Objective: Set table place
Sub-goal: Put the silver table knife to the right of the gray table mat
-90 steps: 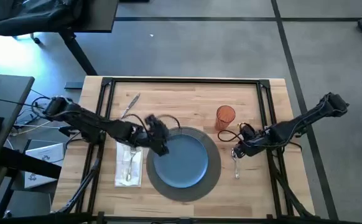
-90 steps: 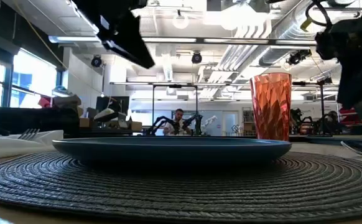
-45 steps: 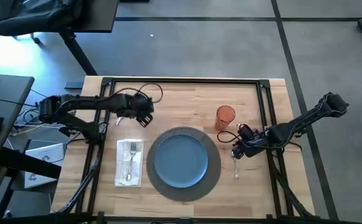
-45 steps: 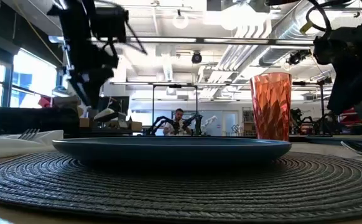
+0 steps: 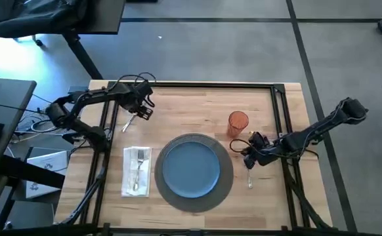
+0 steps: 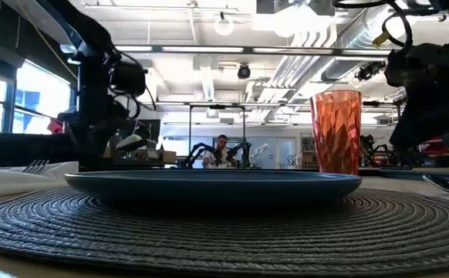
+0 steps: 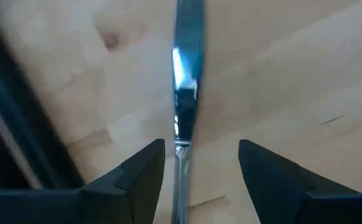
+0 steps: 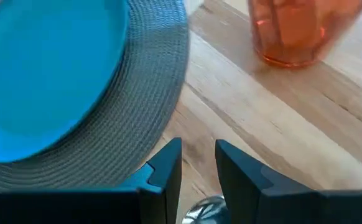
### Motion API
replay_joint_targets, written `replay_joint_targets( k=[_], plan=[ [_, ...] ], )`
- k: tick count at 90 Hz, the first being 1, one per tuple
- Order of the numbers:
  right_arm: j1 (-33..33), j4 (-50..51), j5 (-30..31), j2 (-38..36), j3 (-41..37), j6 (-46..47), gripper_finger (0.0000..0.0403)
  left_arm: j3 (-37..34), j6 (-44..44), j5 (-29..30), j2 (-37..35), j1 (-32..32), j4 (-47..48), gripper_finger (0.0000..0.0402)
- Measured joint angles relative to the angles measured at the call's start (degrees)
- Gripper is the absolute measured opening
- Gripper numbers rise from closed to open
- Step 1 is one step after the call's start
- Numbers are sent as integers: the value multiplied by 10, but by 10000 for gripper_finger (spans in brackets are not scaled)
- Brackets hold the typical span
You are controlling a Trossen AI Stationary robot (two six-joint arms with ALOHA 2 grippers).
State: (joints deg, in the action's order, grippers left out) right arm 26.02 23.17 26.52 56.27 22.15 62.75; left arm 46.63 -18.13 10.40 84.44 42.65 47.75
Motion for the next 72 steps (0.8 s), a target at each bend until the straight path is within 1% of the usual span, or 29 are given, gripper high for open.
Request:
replay_joint_targets(
  k=[6,19,35,44,51,58,72],
  plan=[
    [0,-12,0,0,-2,-18,83,0,16,-9,20,7,0,188],
    [0,-13,0,0,-3,-37,83,0,41,-9,57,20,0,188],
    [0,-12,0,0,-3,-40,83,4,63,-16,83,40,4,187],
    [0,-12,0,0,-3,-43,83,3,78,-27,95,50,6,178],
    [0,-12,0,0,-3,-43,83,4,85,-38,104,56,5,158],
    [0,-12,0,0,-3,-43,83,6,103,-52,113,61,4,128],
    [0,-12,0,0,-3,-43,83,7,133,-80,125,72,0,46]
  ],
)
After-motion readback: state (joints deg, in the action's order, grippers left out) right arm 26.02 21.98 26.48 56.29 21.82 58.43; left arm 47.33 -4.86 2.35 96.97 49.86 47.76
